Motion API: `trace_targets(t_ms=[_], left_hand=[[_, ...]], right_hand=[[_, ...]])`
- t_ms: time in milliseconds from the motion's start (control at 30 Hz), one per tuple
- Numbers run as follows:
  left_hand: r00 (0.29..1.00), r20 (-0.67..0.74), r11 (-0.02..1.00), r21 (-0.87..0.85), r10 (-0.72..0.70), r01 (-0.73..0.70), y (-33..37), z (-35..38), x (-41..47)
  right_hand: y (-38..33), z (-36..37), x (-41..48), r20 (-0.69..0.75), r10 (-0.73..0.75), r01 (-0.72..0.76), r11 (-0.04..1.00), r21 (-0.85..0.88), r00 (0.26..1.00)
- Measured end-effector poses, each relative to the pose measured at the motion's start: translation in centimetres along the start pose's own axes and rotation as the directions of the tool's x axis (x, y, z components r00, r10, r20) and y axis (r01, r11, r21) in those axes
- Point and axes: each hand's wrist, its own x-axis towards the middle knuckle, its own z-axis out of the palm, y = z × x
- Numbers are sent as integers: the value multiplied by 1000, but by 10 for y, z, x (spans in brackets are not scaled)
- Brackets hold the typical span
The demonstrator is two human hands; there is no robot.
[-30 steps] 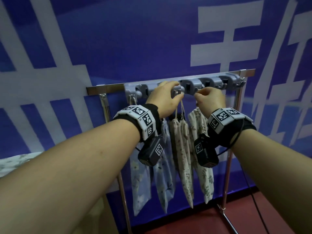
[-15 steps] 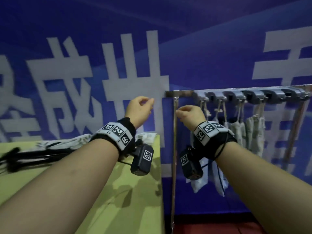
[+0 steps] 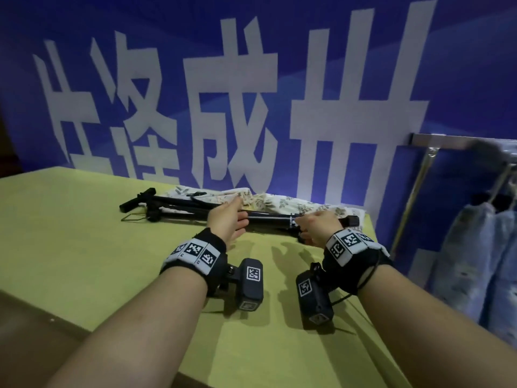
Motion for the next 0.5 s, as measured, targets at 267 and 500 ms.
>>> trace_targets(t_ms=[267,500], left_hand=[[983,38,904,-387,-182,183,-31,0,33],[978,11,862,-470,-210,190,-28,-16,49]], right_hand=[[35,12,34,-122,231,-103,767,634,965],[35,13,36,-31,281,-131,539,832,959]])
